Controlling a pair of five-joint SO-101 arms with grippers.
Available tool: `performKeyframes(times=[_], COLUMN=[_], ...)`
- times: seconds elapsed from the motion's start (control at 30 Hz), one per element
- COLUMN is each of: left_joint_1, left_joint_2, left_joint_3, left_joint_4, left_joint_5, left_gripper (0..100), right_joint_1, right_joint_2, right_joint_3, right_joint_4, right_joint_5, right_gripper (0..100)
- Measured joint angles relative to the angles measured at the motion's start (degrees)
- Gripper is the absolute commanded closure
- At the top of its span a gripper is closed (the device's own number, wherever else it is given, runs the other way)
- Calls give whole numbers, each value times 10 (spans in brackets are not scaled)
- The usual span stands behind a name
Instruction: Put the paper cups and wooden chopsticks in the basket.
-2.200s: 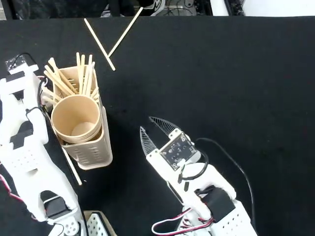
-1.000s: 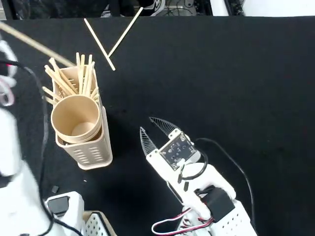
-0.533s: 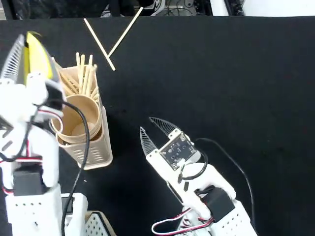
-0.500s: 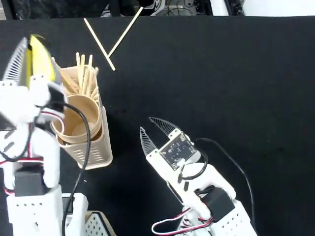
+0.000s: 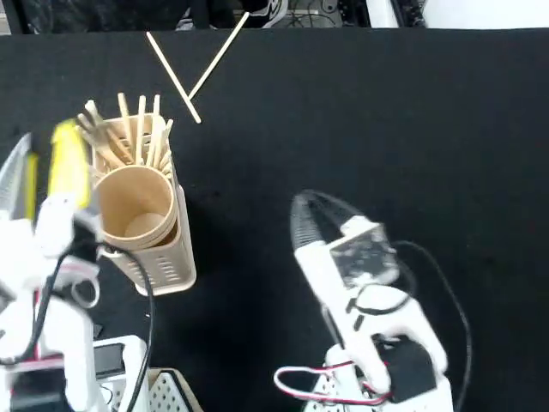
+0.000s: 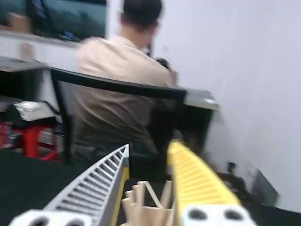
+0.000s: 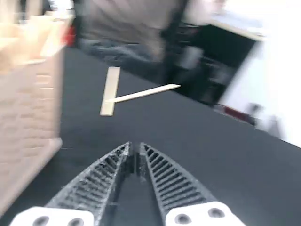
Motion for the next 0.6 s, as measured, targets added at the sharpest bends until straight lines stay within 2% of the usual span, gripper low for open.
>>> performKeyframes(times=[0.13, 0.2, 0.33, 0.47, 0.6], left_joint_1=[-98, -120, -126, -135, -157], left_joint_2=[-83, -130, -161, -170, -164], left_joint_3=[106, 190, 367, 503, 524], left_joint_4=[13, 13, 11, -7, 38], left_joint_5=[-25, -41, -84, -98, -105], left_gripper=[970, 970, 966, 966, 969], right_joint_1=[103, 139, 149, 155, 173], right_joint_2=[-13, -13, -13, -13, -13], right_joint_3=[29, 66, 127, 193, 239], right_joint_4=[22, 23, 25, 25, 63], right_joint_5=[26, 38, 54, 55, 56], right_gripper=[984, 984, 980, 983, 981])
